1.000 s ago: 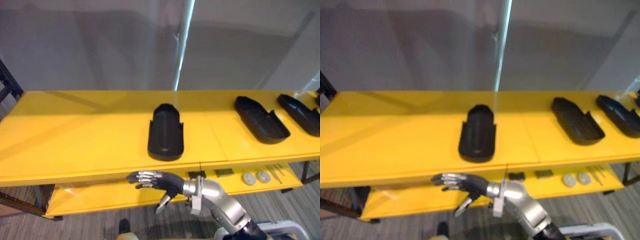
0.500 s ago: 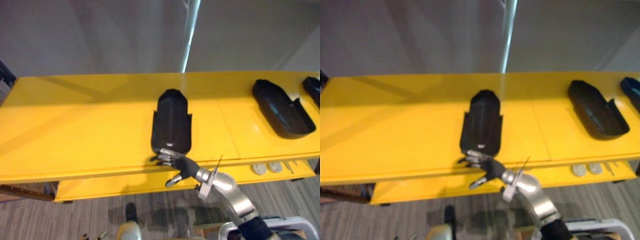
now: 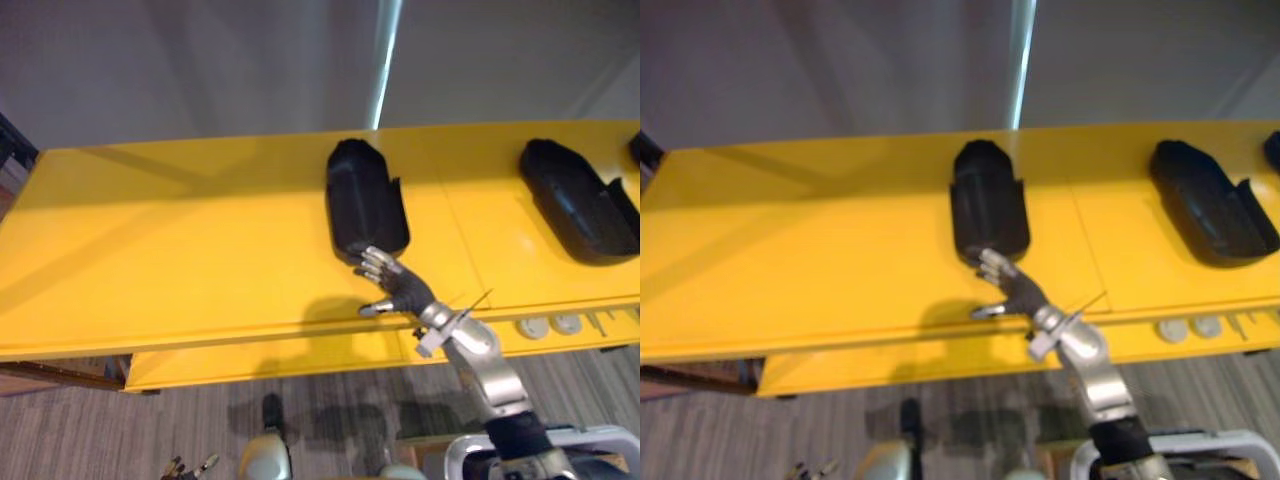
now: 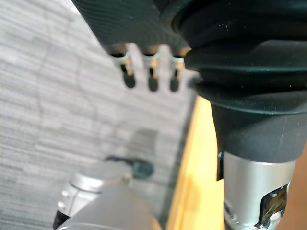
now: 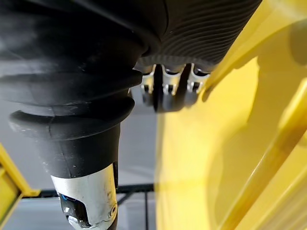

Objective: Walk over and take plastic housings, then place them on the shelf

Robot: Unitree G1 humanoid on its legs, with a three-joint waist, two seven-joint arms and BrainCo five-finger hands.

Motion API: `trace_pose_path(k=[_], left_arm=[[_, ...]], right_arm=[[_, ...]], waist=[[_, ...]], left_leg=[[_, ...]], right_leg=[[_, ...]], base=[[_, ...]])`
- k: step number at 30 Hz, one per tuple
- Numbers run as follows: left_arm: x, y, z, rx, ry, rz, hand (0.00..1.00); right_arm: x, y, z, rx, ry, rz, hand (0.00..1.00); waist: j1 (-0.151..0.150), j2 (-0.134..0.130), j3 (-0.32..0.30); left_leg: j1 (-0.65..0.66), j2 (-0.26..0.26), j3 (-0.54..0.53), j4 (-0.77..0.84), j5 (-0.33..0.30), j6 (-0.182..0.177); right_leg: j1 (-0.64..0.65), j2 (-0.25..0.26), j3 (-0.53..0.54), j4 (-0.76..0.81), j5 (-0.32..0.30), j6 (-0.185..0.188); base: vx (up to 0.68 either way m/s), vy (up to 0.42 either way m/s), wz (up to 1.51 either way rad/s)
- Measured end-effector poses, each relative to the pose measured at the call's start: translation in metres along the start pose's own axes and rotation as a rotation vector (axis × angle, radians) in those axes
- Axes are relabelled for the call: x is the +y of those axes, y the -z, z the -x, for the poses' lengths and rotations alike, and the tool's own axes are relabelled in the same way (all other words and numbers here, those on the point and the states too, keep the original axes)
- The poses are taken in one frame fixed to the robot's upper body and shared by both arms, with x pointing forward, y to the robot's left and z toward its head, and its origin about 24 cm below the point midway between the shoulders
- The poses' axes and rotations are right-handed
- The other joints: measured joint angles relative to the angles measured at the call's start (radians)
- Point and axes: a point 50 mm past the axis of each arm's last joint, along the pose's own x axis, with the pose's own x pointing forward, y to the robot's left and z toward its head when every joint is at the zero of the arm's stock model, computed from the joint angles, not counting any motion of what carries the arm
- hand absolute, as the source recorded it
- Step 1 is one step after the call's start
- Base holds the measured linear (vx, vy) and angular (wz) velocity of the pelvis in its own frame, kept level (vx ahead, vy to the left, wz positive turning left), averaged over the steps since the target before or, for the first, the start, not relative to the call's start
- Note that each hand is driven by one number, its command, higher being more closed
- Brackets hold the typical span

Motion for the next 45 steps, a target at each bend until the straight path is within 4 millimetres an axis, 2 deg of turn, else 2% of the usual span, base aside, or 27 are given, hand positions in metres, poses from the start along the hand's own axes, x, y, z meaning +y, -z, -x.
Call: trace_pose_path(k=[4, 6, 8, 9, 13, 16, 19, 21, 22, 24, 27, 28, 29, 31, 32, 33, 35, 37, 38, 39, 40, 41, 43, 45], left_arm=[[-0.001, -0.003, 0.0, -0.014, 0.007, 0.003, 0.0], [-0.001, -0.003, 0.0, -0.014, 0.008, 0.004, 0.0], [-0.001, -0.001, 0.001, -0.012, 0.01, 0.005, 0.0], [-0.002, -0.001, 0.001, -0.012, 0.012, 0.007, 0.0], [-0.006, 0.004, 0.002, -0.004, 0.022, 0.025, 0.0], [-0.009, 0.007, 0.003, -0.001, 0.037, 0.034, 0.0], [-0.01, 0.007, 0.003, 0.003, 0.039, 0.052, 0.0], [-0.016, 0.003, 0.0, 0.012, 0.05, 0.074, 0.0], [-0.017, 0.002, -0.001, 0.014, 0.053, 0.075, 0.0], [-0.02, 0.0, -0.002, 0.013, 0.057, 0.096, 0.0], [-0.017, 0.005, -0.002, 0.041, 0.043, 0.099, 0.0], [-0.017, 0.007, -0.002, 0.051, 0.039, 0.095, 0.0], [-0.016, 0.01, -0.001, 0.065, 0.039, 0.063, 0.0], [-0.015, 0.014, -0.001, 0.09, 0.038, 0.016, 0.0], [-0.014, 0.016, -0.001, 0.104, 0.033, 0.005, 0.0], [-0.014, 0.018, 0.0, 0.117, 0.029, 0.001, 0.0], [-0.013, 0.025, 0.001, 0.166, 0.029, -0.035, 0.0], [-0.012, 0.032, 0.002, 0.221, 0.042, -0.077, 0.0], [-0.009, 0.037, 0.004, 0.263, 0.052, -0.103, 0.0], [-0.007, 0.038, 0.004, 0.279, 0.054, -0.118, 0.0], [-0.01, 0.044, 0.005, 0.322, 0.091, -0.171, 0.0], [-0.015, 0.05, 0.008, 0.356, 0.124, -0.218, 0.0], [-0.015, 0.055, 0.01, 0.388, 0.155, -0.282, 0.0], [-0.019, 0.058, 0.011, 0.412, 0.205, -0.389, 0.0]], right_arm=[[0.01, -0.009, -0.001, -0.06, -0.19, -0.078, 0.0], [0.023, -0.027, -0.003, -0.124, -0.344, -0.108, 0.0], [0.047, -0.051, -0.01, -0.225, -0.567, -0.175, 0.0], [0.054, -0.058, -0.012, -0.261, -0.618, -0.207, 0.0], [0.062, -0.076, -0.014, -0.373, -0.634, -0.282, 0.0], [0.056, -0.085, -0.016, -0.481, -0.531, -0.379, 0.0], [0.036, -0.098, -0.015, -0.59, -0.395, -0.384, 0.0], [0.005, -0.117, -0.007, -0.687, -0.213, -0.306, 0.0], [-0.004, -0.123, -0.004, -0.716, -0.156, -0.287, 0.0], [-0.038, -0.144, 0.014, -0.825, 0.089, -0.213, 0.0], [-0.065, -0.153, 0.039, -0.887, 0.366, -0.129, 0.0], [-0.07, -0.153, 0.046, -0.891, 0.429, -0.105, 0.0], [-0.077, -0.153, 0.057, -0.876, 0.567, -0.04, 0.0], [-0.088, -0.137, 0.085, -0.788, 0.797, 0.042, 0.0], [-0.092, -0.123, 0.104, -0.711, 0.925, 0.069, 0.0], [-0.093, -0.116, 0.113, -0.668, 0.984, 0.083, 0.0], [-0.093, -0.095, 0.145, -0.543, 1.156, 0.115, 0.0], [-0.091, -0.073, 0.17, -0.43, 1.292, 0.111, 0.0], [-0.085, -0.05, 0.187, -0.325, 1.394, 0.077, 0.0], [-0.081, -0.037, 0.197, -0.258, 1.447, 0.059, 0.0], [-0.071, -0.014, 0.221, -0.116, 1.547, 0.046, 0.0], [-0.054, 0.006, 0.242, -0.001, 1.64, 0.007, 0.0], [-0.029, 0.025, 0.264, 0.102, 1.742, -0.054, 0.0], [-0.009, 0.032, 0.276, 0.124, 1.794, -0.077, 0.0]], waist=[[-0.001, 0.0, 0.0], [-0.001, 0.0, 0.0], [-0.001, 0.0, 0.0], [-0.002, 0.0, 0.0], [-0.001, -0.005, -0.004], [-0.003, -0.024, -0.021], [-0.004, -0.048, -0.038], [-0.004, -0.057, -0.059], [-0.004, -0.059, -0.067], [-0.004, -0.064, -0.09], [-0.011, -0.066, -0.118], [-0.017, -0.065, -0.126], [-0.032, -0.062, -0.135], [-0.04, -0.053, -0.161], [-0.057, -0.046, -0.161], [-0.065, -0.043, -0.168], [-0.096, -0.029, -0.182], [-0.136, -0.024, -0.194], [-0.155, -0.041, -0.215], [-0.159, -0.062, -0.224], [-0.174, -0.031, -0.23], [-0.202, -0.014, -0.231], [-0.239, -0.001, -0.223], [-0.266, 0.003, -0.222]], left_leg=[[0.002, 0.002, 0.001, 0.0, 0.002, -0.001], [0.004, 0.005, 0.002, 0.0, 0.002, -0.002], [0.014, 0.01, 0.005, 0.0, 0.003, -0.002], [0.017, 0.011, 0.005, 0.0, 0.002, -0.002], [0.013, 0.014, 0.006, -0.001, -0.006, 0.003], [0.002, 0.02, 0.007, -0.002, -0.007, -0.001], [0.0, 0.028, 0.006, -0.001, -0.003, -0.002], [0.0, 0.031, 0.006, -0.002, -0.001, 0.0], [0.0, 0.032, 0.007, -0.001, -0.001, 0.0], [0.013, 0.037, 0.021, -0.001, -0.004, 0.003], [0.043, 0.048, 0.054, -0.002, -0.013, 0.005], [0.046, 0.05, 0.061, -0.002, -0.014, 0.005], [0.055, 0.06, 0.079, -0.002, -0.02, 0.005], [0.06, 0.081, 0.119, -0.002, -0.027, -0.001], [0.071, 0.096, 0.138, -0.003, -0.03, -0.006], [0.07, 0.101, 0.145, -0.003, -0.031, -0.007], [0.07, 0.119, 0.175, -0.003, -0.033, -0.01], [0.069, 0.131, 0.215, -0.003, -0.051, -0.035], [0.07, 0.128, 0.265, 0.0, -0.082, -0.072], [0.072, 0.121, 0.291, 0.031, -0.065, -0.049], [0.082, 0.127, 0.324, 0.049, -0.061, -0.045], [0.109, 0.123, 0.353, -0.006, -0.042, -0.058], [0.142, 0.13, 0.393, -0.006, -0.041, -0.057], [0.17, 0.131, 0.435, -0.006, -0.043, -0.056]], right_leg=[[-0.001, 0.0, 0.0, 0.007, 0.0, 0.0], [0.0, 0.002, 0.002, 0.008, 0.001, 0.0], [0.002, 0.006, 0.014, 0.009, 0.001, 0.0], [0.006, 0.007, 0.014, 0.009, 0.001, -0.001], [0.002, 0.01, 0.018, 0.003, 0.0, -0.001], [-0.003, 0.02, 0.02, -0.014, 0.003, -0.004], [0.0, 0.03, 0.02, -0.025, 0.011, -0.009], [0.005, 0.035, 0.023, -0.03, 0.025, -0.021], [0.005, 0.035, 0.025, -0.03, 0.029, -0.021], [0.008, 0.038, 0.055, -0.029, 0.046, -0.034], [0.011, 0.04, 0.104, -0.027, 0.068, -0.044], [0.008, 0.04, 0.112, -0.027, 0.073, -0.04], [0.003, 0.043, 0.132, -0.025, 0.081, -0.044], [-0.024, 0.055, 0.174, -0.026, 0.105, -0.046], [-0.028, 0.066, 0.194, -0.027, 0.117, -0.053], [-0.035, 0.07, 0.2, -0.027, 0.121, -0.054], [-0.06, 0.081, 0.226, -0.031, 0.127, -0.054], [-0.075, 0.087, 0.244, -0.051, 0.128, -0.052], [-0.086, 0.072, 0.26, -0.081, 0.127, -0.052], [-0.098, 0.059, 0.274, -0.099, 0.114, -0.034], [-0.105, 0.076, 0.301, -0.101, 0.114, -0.032], [-0.104, 0.083, 0.313, -0.098, 0.106, -0.031], [-0.107, 0.085, 0.34, -0.082, 0.102, -0.033], [-0.112, 0.087, 0.381, -0.069, 0.101, -0.031]], base=[[0.0, 0.0, 0.0], [0.0, -0.017, -0.02], [-0.01, -0.035, -0.08], [-0.02, -0.026, -0.03], [-0.03, -0.013, -0.03], [-0.01, -0.004, -0.01], [0.0, 0.0, 0.0], [0.0, 0.0, 0.0], [0.0, 0.0, 0.0], [0.02, 0.008, -0.12], [0.0, 0.005, -0.32], [-0.02, 0.006, -0.32], [-0.02, 0.003, -0.42], [-0.04, -0.001, -0.63], [-0.05, -0.004, -0.56], [-0.05, -0.012, -0.47], [-0.07, -0.033, -0.53], [-0.08, -0.053, -0.61], [-0.05, -0.023, -0.64], [0.0, -0.041, -0.8], [0.0, -0.033, -0.55], [0.0, -0.05, -0.4], [-0.03, -0.005, -0.43], [-0.02, 0.009, -0.61]])
